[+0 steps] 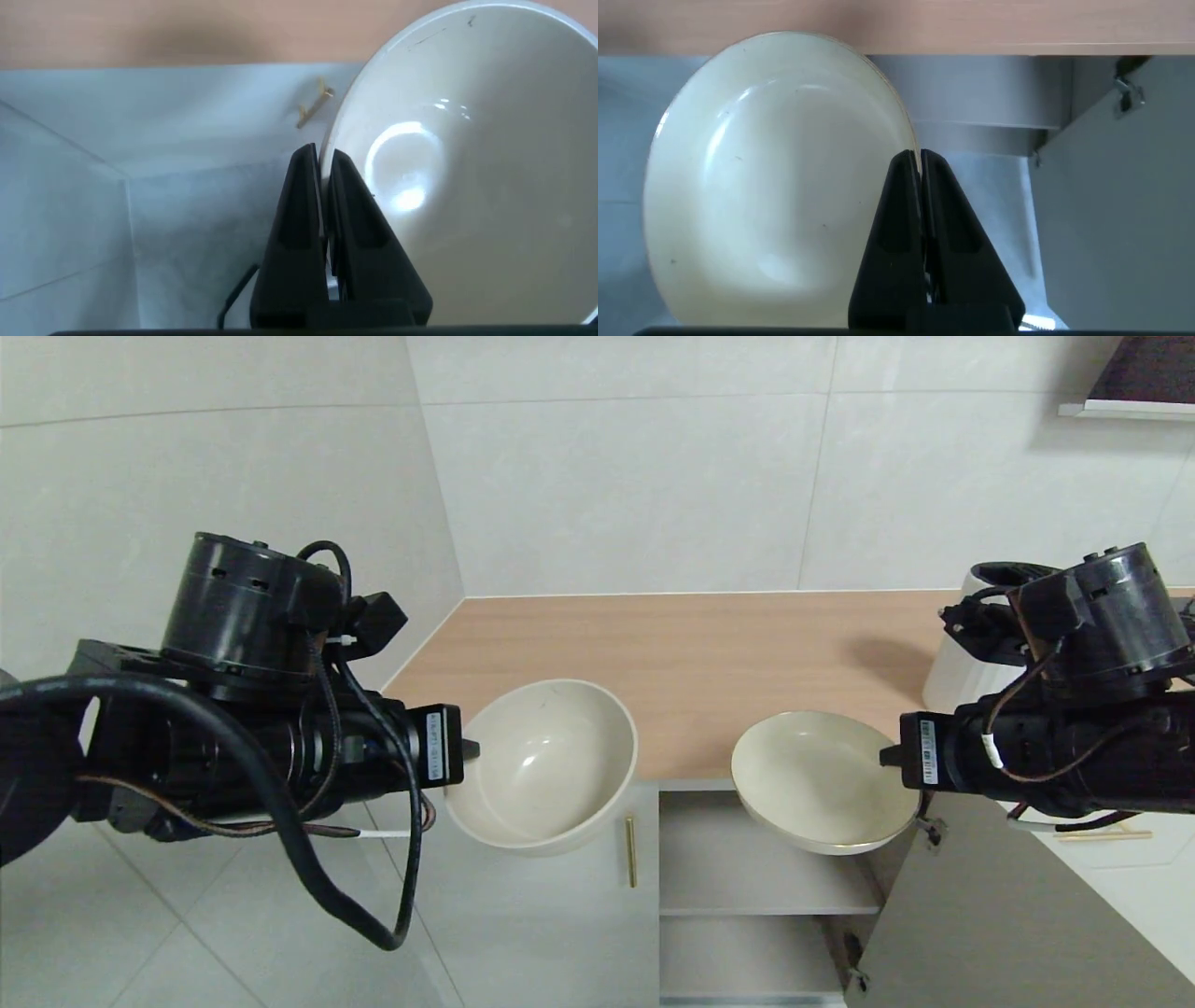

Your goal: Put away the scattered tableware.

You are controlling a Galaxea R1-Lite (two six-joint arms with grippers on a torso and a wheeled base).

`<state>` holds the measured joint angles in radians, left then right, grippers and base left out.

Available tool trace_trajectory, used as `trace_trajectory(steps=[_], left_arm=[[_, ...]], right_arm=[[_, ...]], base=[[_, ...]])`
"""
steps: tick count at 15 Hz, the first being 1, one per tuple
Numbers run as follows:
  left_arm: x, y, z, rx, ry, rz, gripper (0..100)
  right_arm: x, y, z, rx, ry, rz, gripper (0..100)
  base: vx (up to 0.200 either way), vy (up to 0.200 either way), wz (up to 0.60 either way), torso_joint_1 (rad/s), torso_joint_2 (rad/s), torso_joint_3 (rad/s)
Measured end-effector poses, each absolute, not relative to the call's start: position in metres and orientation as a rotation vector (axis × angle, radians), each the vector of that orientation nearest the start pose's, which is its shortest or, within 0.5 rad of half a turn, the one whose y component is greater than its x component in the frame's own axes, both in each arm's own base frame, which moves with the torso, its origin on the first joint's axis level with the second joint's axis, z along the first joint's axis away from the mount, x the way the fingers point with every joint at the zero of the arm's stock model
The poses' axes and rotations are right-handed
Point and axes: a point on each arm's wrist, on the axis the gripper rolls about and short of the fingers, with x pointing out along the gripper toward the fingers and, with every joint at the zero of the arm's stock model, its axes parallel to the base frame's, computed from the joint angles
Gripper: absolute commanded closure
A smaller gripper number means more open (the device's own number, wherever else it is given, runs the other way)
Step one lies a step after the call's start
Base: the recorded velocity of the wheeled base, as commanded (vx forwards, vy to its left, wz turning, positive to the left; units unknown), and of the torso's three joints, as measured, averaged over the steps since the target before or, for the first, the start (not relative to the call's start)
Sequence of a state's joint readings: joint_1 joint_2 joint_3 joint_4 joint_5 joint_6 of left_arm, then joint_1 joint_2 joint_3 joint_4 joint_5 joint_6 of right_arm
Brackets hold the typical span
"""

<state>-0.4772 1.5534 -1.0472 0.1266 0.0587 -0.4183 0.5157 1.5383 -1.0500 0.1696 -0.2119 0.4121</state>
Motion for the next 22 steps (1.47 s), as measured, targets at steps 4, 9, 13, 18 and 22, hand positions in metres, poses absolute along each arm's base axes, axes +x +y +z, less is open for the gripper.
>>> trace_trajectory(steps=[4, 9, 13, 18, 22], left_arm=[[0.241, -0.123, 0.216, -0.226, 0.701, -0.264, 100], [0.243, -0.124, 0.213, -0.222, 0.711, -0.261, 100], [0.246, -0.125, 0.21, -0.22, 0.721, -0.258, 100], [0.248, -0.127, 0.207, -0.217, 0.734, -0.255, 100], [0.248, -0.127, 0.206, -0.216, 0.735, -0.254, 100]], right_arm=[[0.232, 0.126, 0.218, 0.155, 0.678, 0.154, 100], [0.232, 0.131, 0.215, 0.139, 0.681, 0.151, 100], [0.232, 0.136, 0.213, 0.106, 0.663, 0.109, 100], [0.237, 0.141, 0.205, 0.083, 0.683, 0.093, 100], [0.24, 0.142, 0.2, 0.069, 0.691, 0.074, 100]], base=[[0.0, 0.0, 0.0, 0.0, 0.0, 0.0], [0.0, 0.0, 0.0, 0.0, 0.0, 0.0], [0.0, 0.0, 0.0, 0.0, 0.0, 0.0], [0.0, 0.0, 0.0, -0.078, 0.2, 0.117], [0.0, 0.0, 0.0, -0.184, 0.49, 0.299]])
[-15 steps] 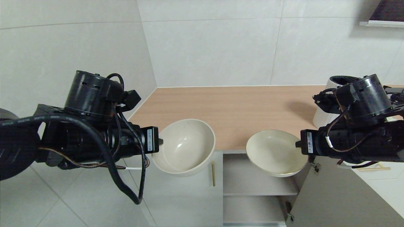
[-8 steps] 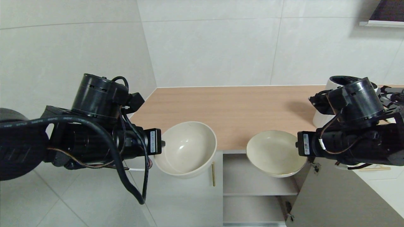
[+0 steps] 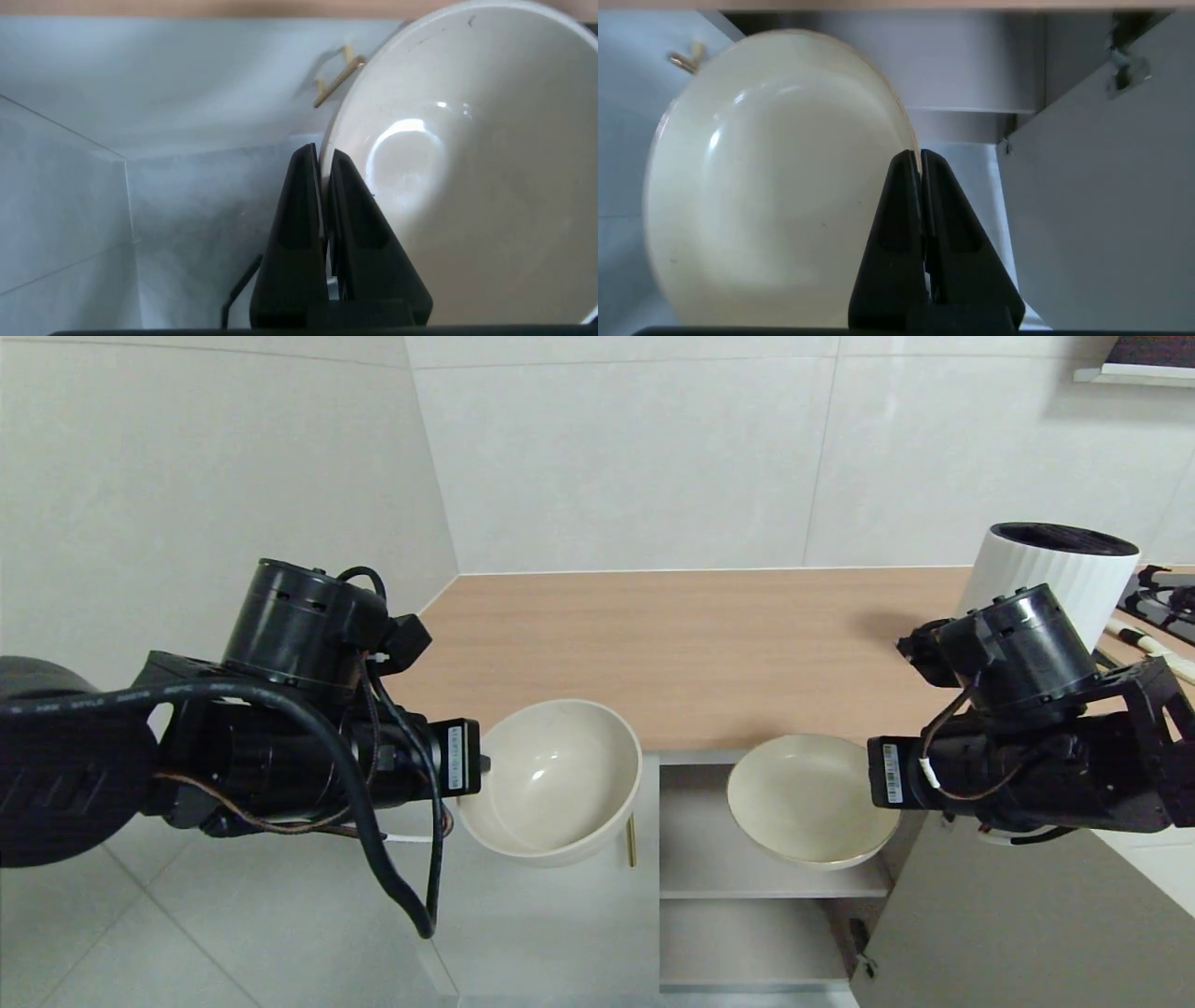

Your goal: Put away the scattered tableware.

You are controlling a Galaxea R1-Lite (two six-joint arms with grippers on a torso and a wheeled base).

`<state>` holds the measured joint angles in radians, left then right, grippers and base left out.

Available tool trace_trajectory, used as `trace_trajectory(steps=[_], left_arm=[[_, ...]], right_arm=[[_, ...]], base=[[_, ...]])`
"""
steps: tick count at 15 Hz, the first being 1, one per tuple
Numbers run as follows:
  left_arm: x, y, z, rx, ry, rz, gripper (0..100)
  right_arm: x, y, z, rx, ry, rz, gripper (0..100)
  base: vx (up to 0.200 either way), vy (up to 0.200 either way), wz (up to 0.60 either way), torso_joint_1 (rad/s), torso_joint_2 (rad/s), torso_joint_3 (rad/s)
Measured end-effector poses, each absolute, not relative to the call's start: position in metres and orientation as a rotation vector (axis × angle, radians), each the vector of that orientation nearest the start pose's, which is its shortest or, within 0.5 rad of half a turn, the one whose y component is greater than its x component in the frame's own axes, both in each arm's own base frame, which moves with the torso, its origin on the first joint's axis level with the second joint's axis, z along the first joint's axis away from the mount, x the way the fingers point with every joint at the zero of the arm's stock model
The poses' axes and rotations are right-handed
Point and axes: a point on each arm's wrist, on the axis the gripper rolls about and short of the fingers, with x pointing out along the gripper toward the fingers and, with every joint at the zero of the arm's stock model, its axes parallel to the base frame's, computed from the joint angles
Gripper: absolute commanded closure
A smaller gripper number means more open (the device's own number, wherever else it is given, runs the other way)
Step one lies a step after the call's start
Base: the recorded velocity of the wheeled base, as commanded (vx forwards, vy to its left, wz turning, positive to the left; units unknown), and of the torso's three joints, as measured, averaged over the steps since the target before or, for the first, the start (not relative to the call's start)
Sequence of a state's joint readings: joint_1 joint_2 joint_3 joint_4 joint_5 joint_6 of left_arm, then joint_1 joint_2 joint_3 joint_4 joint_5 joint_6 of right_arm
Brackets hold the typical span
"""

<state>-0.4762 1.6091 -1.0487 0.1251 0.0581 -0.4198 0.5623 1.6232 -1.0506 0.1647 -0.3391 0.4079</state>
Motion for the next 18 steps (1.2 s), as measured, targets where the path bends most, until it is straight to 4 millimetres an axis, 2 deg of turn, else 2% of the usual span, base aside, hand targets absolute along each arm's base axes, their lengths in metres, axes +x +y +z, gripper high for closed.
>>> trace_trajectory(steps=[11, 16, 18], left_arm=[[0.249, -0.126, 0.206, -0.217, 0.735, -0.254, 100], [0.249, -0.127, 0.206, -0.217, 0.736, -0.254, 100], [0.248, -0.127, 0.206, -0.216, 0.736, -0.254, 100]], right_arm=[[0.246, 0.15, 0.181, 0.031, 0.753, 0.068, 100], [0.247, 0.154, 0.175, 0.024, 0.761, 0.075, 100], [0.248, 0.154, 0.174, 0.023, 0.762, 0.075, 100]], base=[[0.0, 0.0, 0.0, -0.141, 0.47, 0.325], [0.0, 0.0, 0.0, -0.055, 0.43, 0.366], [0.0, 0.0, 0.0, -0.01, 0.14, 0.129]])
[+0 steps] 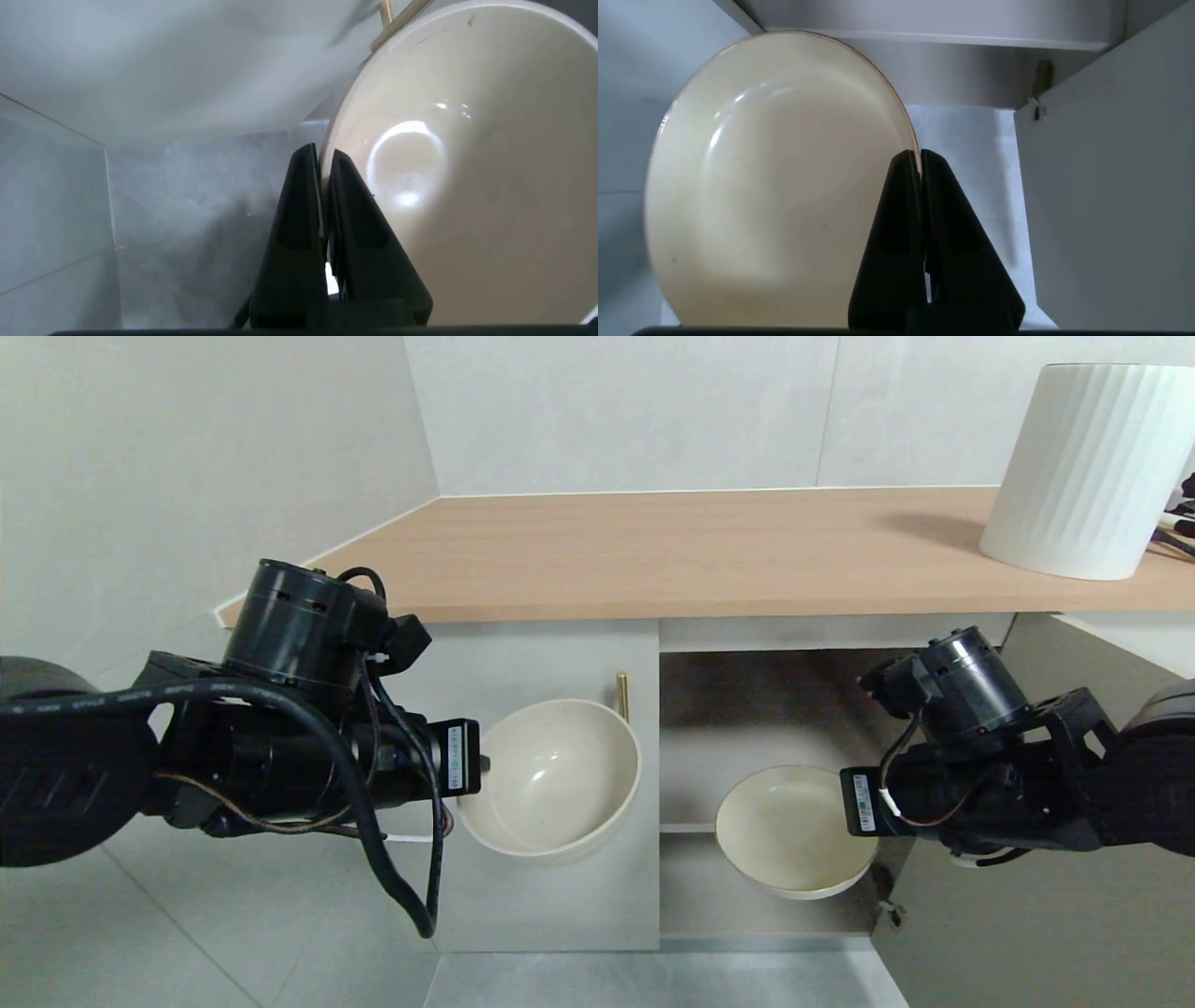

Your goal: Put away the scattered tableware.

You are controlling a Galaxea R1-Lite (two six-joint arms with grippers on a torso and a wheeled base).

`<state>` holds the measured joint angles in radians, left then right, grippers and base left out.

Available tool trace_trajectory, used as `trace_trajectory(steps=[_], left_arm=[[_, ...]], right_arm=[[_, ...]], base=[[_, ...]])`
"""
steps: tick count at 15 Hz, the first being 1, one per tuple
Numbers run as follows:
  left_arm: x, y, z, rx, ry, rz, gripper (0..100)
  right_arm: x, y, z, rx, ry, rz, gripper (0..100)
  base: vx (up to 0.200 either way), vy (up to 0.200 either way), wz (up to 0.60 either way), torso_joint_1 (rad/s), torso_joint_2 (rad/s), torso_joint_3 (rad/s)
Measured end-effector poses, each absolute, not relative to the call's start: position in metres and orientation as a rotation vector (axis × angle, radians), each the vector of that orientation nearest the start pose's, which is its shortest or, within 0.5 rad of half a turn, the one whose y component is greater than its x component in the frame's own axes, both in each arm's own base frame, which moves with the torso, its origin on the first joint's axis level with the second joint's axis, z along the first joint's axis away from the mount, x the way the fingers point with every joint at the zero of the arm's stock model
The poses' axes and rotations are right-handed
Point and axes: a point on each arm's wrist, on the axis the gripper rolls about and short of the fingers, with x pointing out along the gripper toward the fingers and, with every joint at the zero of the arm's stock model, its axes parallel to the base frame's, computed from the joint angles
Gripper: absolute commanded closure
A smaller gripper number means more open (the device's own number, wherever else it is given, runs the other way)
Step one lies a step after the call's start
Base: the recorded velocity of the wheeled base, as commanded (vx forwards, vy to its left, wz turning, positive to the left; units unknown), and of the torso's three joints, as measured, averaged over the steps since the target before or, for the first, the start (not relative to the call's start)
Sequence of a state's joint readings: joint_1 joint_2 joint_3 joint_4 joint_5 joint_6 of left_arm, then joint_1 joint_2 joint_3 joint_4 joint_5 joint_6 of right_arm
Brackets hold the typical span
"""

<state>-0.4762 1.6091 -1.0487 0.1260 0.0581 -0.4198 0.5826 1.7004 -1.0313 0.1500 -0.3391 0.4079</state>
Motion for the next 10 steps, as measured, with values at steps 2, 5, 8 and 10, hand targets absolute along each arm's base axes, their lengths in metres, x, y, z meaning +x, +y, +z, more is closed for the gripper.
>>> trace_trajectory(steps=[2, 5, 8, 10], left_arm=[[0.249, -0.127, 0.206, -0.215, 0.737, -0.255, 100], [0.249, -0.128, 0.205, -0.217, 0.745, -0.271, 100], [0.249, -0.128, 0.205, -0.216, 0.746, -0.272, 100], [0.249, -0.129, 0.205, -0.216, 0.746, -0.276, 100]], right_arm=[[0.249, 0.155, 0.172, 0.019, 0.77, 0.074, 100], [0.26, 0.162, 0.164, 0.024, 0.757, 0.085, 100], [0.289, 0.17, 0.149, 0.015, 0.679, 0.096, 100], [0.315, 0.17, 0.135, 0.018, 0.658, 0.072, 100]], base=[[0.0, 0.0, 0.0, 0.001, 0.03, 0.018], [0.0, 0.0, 0.0, 0.0, 0.0, 0.0], [0.0, 0.0, 0.0, 0.0, 0.0, 0.0], [0.0, 0.0, 0.0, 0.0, 0.0, 0.0]])
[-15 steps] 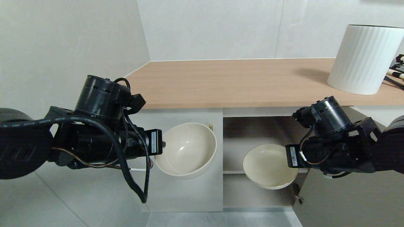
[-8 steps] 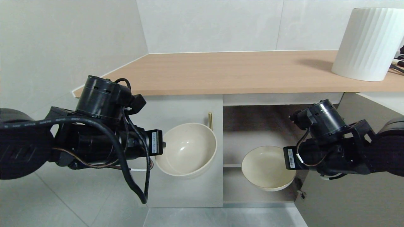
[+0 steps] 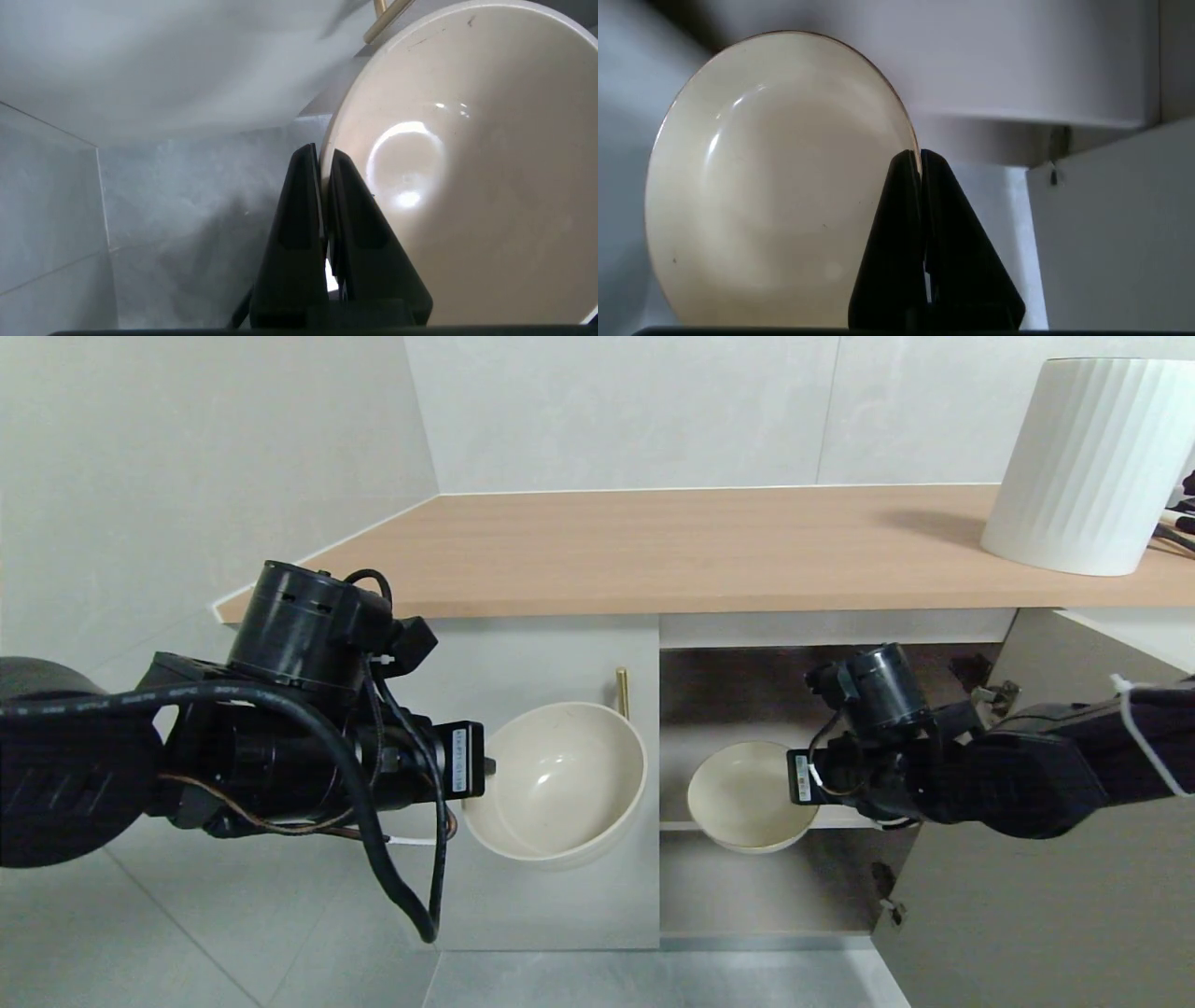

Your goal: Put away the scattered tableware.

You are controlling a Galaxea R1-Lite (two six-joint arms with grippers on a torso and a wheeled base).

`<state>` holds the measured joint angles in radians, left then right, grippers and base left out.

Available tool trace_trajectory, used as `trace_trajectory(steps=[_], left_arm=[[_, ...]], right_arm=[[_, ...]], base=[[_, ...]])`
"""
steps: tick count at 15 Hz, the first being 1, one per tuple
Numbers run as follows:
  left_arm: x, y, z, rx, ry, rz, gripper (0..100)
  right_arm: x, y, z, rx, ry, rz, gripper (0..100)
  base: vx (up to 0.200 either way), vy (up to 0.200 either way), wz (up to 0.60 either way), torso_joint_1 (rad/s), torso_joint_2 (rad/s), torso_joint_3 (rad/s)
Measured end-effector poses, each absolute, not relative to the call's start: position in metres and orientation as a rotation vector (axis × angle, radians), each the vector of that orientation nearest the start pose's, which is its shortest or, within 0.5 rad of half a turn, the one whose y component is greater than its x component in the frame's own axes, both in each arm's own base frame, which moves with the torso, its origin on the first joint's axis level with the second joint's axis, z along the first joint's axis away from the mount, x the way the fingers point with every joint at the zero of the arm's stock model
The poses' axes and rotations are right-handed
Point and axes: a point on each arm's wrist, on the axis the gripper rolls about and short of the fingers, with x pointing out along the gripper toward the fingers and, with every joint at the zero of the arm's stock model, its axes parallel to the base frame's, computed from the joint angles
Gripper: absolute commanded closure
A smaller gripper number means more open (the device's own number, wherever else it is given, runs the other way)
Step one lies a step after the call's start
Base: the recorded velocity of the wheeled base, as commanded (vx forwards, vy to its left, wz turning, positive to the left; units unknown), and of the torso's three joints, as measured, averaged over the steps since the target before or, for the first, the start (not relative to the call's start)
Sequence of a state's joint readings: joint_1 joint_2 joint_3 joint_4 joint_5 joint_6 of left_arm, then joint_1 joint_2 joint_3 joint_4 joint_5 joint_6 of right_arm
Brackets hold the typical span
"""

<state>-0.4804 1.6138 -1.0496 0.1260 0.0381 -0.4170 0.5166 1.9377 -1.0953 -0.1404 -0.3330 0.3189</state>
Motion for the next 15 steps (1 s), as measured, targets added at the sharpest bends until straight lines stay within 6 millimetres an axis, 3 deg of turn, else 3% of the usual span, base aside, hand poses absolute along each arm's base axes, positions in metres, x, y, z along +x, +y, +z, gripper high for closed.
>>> trace_trajectory(steps=[4, 8, 15], left_arm=[[0.247, -0.132, 0.204, -0.209, 0.75, -0.289, 100], [0.241, -0.141, 0.205, -0.186, 0.749, -0.326, 100], [0.238, -0.145, 0.206, -0.178, 0.744, -0.342, 100]], right_arm=[[0.373, 0.169, 0.111, 0.031, 0.642, 0.001, 100], [0.418, 0.166, 0.071, 0.026, 0.646, -0.145, 100], [0.463, 0.153, 0.021, 0.022, 0.636, -0.276, 100]], base=[[0.0, 0.0, 0.0, 0.0, 0.0, 0.0], [0.0, 0.0, 0.0, 0.0, 0.0, 0.0], [0.0, 0.0, 0.0, 0.0, 0.0, 0.0]])
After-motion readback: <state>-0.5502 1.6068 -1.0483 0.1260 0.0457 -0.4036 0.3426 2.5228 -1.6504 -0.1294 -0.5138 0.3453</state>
